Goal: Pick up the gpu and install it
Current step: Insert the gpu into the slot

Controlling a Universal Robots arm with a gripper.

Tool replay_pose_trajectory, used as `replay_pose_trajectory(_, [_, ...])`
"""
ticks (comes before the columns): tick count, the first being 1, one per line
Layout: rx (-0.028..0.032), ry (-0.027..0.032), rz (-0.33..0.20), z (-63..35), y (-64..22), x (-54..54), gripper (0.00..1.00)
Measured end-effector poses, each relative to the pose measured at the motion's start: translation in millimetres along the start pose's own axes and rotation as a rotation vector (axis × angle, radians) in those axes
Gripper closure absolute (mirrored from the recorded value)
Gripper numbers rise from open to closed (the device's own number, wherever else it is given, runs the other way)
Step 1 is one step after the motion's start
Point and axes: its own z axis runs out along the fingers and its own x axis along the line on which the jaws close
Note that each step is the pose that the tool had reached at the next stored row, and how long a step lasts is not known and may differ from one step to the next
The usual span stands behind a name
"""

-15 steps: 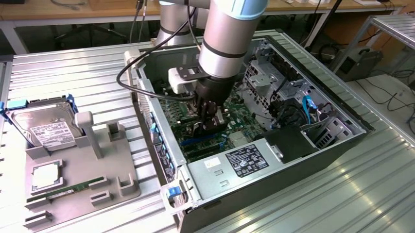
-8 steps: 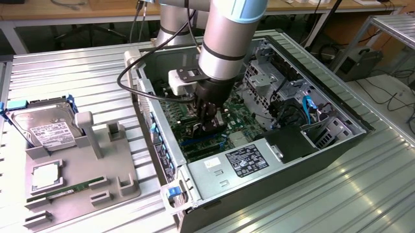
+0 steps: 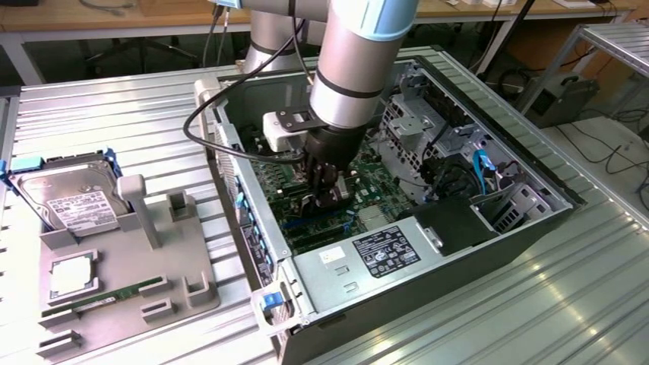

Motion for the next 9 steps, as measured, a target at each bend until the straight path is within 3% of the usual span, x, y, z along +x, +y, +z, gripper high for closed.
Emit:
replay_pose_trajectory(3, [-0.0008,-0.0009,0.0,-0.5,0.1,-0.1,0.73])
replay_pose_trajectory(4, [-0.0011,-0.0001,0.0,-3.2,0.2,0.0,0.67])
replay_pose_trajectory(6, [-0.0008,-0.0006,0.0,-10.8,0.8,0.0,0.54])
replay_pose_trajectory(9, [-0.0009,-0.0003,-0.001,-25.4,1.9,0.1,0.54])
